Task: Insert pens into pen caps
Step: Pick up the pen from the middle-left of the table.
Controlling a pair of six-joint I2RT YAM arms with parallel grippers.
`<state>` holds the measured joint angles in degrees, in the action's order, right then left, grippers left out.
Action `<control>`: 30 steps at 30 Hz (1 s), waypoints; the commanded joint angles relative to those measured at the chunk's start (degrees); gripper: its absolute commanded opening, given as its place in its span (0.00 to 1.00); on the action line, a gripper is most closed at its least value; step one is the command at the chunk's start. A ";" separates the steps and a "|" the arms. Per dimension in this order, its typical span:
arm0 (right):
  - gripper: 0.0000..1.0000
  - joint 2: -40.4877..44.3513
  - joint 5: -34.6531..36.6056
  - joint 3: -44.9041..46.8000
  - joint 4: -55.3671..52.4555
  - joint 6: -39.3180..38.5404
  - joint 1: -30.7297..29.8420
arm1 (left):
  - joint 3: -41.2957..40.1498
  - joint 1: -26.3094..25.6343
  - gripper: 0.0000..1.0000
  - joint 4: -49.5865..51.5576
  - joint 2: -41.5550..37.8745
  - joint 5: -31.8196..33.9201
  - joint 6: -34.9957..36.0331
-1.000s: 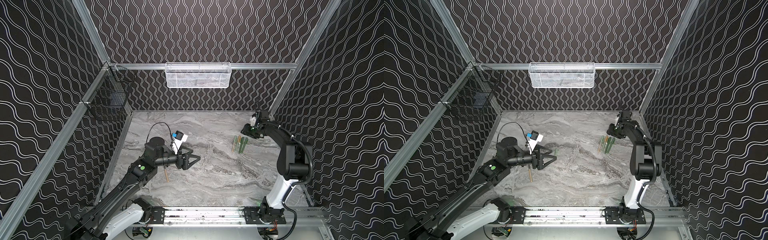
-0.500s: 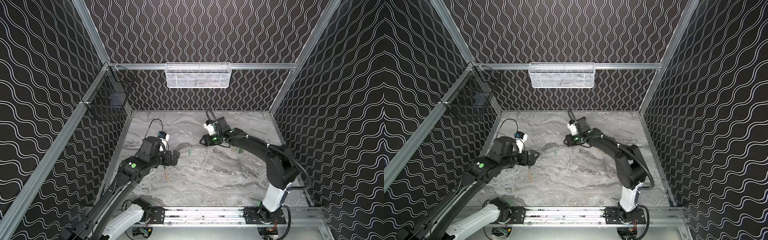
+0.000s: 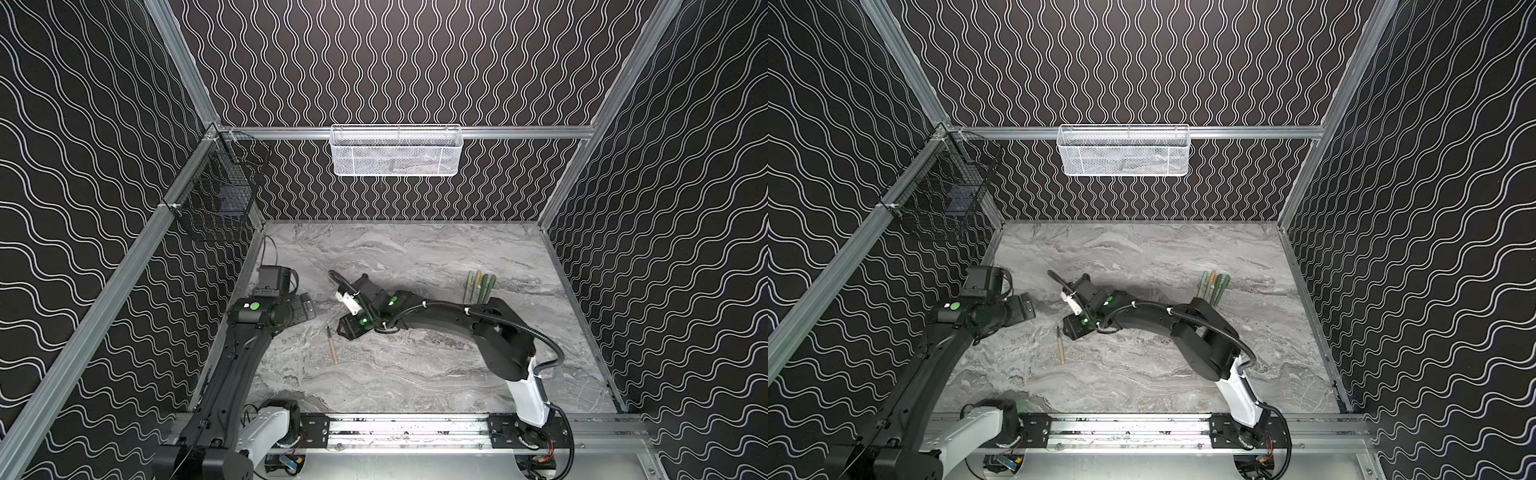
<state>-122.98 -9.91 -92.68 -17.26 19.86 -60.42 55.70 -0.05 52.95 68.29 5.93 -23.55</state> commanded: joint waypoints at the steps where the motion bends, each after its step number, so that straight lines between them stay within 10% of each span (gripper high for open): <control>1: 0.55 -3.30 4.81 -3.48 -3.61 1.63 -1.42 | -0.48 4.57 0.99 -3.56 0.23 -5.34 2.06; 18: 0.52 -18.70 14.65 -20.03 -12.15 1.68 -5.79 | -2.35 5.89 0.99 -5.35 -5.90 -3.13 1.32; 30: 0.24 -17.01 18.35 -17.23 -14.51 1.41 -6.20 | -2.44 5.85 0.99 -5.64 -5.81 -4.06 1.67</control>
<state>-140.00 8.47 -111.68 -23.18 20.97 -66.48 53.21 5.72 49.28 62.30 2.50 -22.28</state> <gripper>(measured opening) 0.243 0.987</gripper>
